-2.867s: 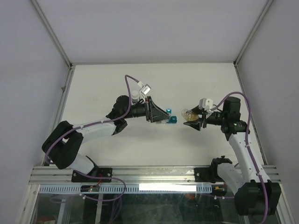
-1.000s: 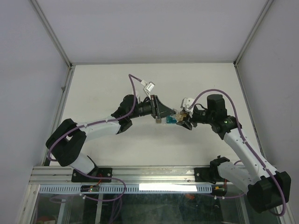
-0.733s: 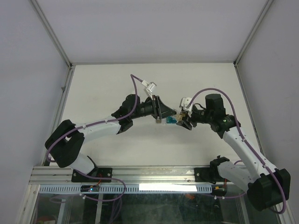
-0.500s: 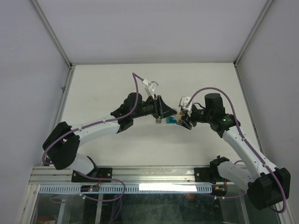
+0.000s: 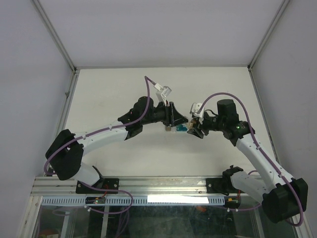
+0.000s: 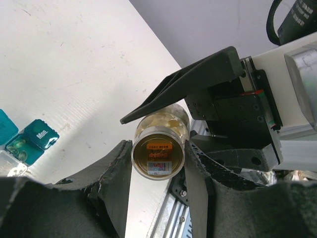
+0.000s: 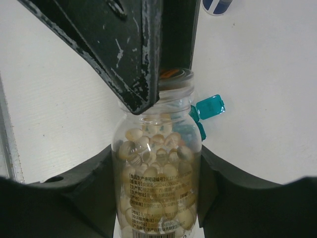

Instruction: Sort the pills into containers

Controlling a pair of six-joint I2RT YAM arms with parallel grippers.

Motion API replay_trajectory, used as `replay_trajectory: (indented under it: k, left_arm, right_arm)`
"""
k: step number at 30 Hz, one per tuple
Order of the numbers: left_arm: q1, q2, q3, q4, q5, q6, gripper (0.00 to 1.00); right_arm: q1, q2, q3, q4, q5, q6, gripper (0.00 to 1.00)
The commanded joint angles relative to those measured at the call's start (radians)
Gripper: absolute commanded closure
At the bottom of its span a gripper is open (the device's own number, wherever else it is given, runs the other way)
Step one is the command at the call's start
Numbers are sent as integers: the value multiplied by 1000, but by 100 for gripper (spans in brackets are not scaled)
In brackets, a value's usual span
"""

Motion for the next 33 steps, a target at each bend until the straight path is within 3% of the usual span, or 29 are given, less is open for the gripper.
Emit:
replay_trajectory:
  k: [1,12,17,22,26,33]
  left_arm:
    - [-17,16,37,-24,82,80,73]
    - [-16,58,78,-116,341,584,74]
    - [-3,45,78,-129,418,806,70]
    - [26,54,90,-67,497,783,62]
    - [29,72,115,-35,505,727,53]
    - [29,78,138,-11,489,641,46]
  right_arm:
    - [-15,-22,69,49,-92,32,100]
    - [-69,-36,64,26,-277,30,100]
    - [-84,-36,63,19,-316,28,100]
    - [-96,-39,55,19,-340,18,100]
    - [-102,-33,53,14,-336,7,100]
    - [-111,-34,49,14,-332,0,100]
